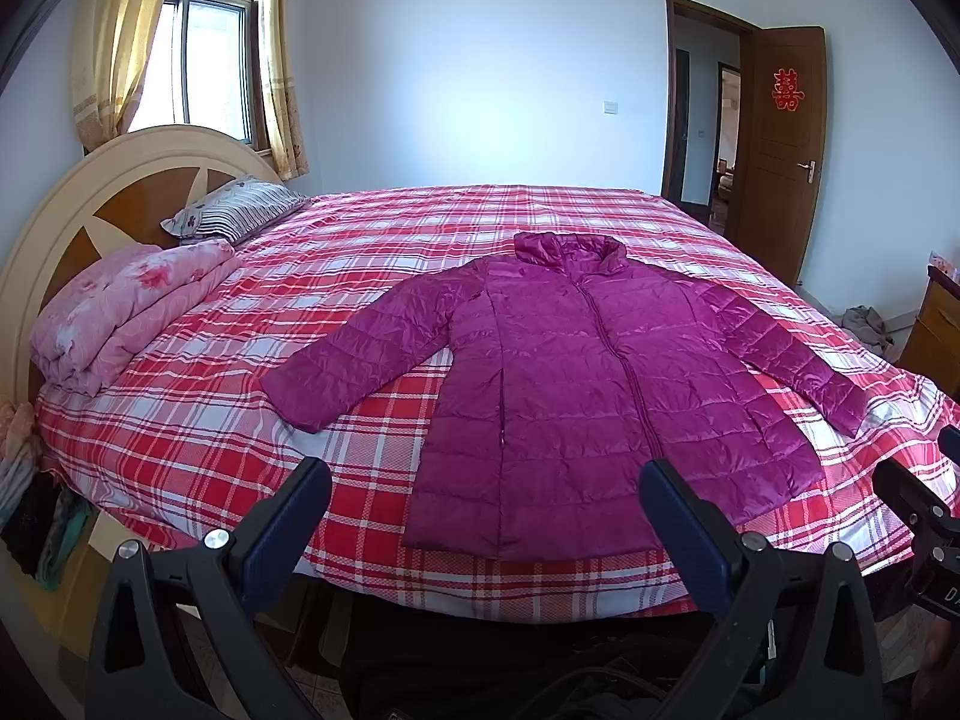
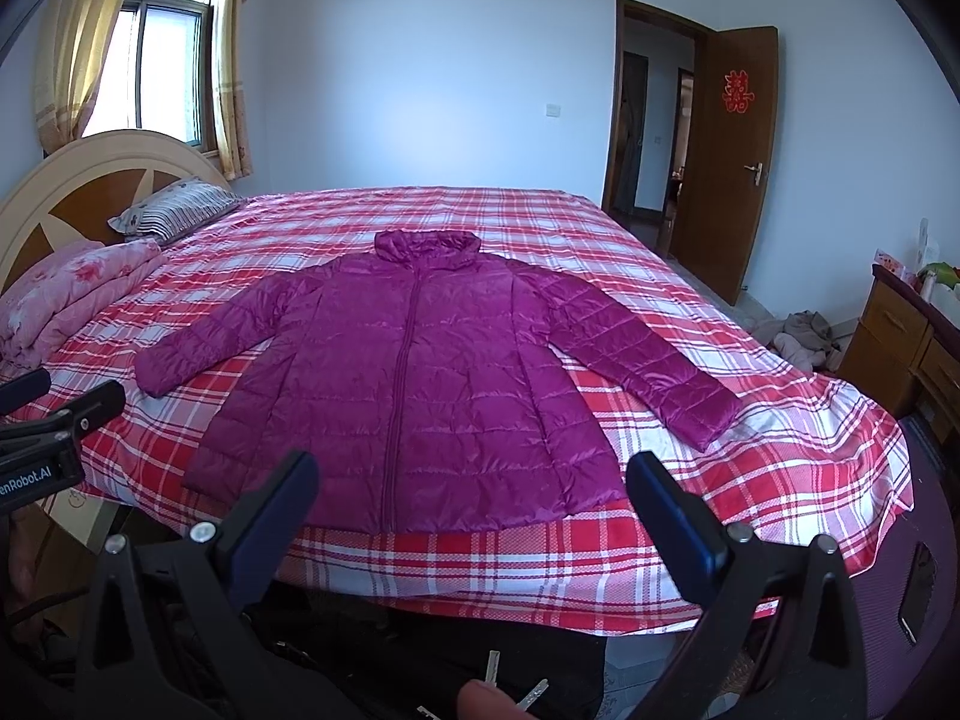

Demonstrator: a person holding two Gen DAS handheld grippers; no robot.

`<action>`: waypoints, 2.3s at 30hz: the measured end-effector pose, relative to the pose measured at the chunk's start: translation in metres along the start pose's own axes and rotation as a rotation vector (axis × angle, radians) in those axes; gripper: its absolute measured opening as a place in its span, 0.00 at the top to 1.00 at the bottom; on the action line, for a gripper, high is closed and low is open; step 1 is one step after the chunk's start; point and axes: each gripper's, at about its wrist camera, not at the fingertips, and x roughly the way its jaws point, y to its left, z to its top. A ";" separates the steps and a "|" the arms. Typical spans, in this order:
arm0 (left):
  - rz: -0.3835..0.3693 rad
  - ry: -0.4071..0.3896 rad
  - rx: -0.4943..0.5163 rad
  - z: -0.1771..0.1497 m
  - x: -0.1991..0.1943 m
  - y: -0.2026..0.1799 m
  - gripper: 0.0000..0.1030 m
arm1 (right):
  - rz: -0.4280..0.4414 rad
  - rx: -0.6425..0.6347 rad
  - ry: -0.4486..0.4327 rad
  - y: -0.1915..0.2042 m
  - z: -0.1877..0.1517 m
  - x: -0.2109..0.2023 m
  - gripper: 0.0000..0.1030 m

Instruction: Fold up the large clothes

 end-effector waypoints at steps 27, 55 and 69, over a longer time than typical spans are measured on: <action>-0.009 0.025 0.001 -0.001 0.010 0.002 0.01 | 0.019 0.031 0.042 -0.005 -0.001 0.010 0.00; 0.008 0.020 0.053 0.020 0.074 -0.003 0.01 | -0.035 0.060 0.054 -0.036 -0.010 0.058 0.00; 0.043 0.055 0.123 0.035 0.194 -0.022 0.01 | -0.131 0.218 0.115 -0.122 -0.008 0.161 0.06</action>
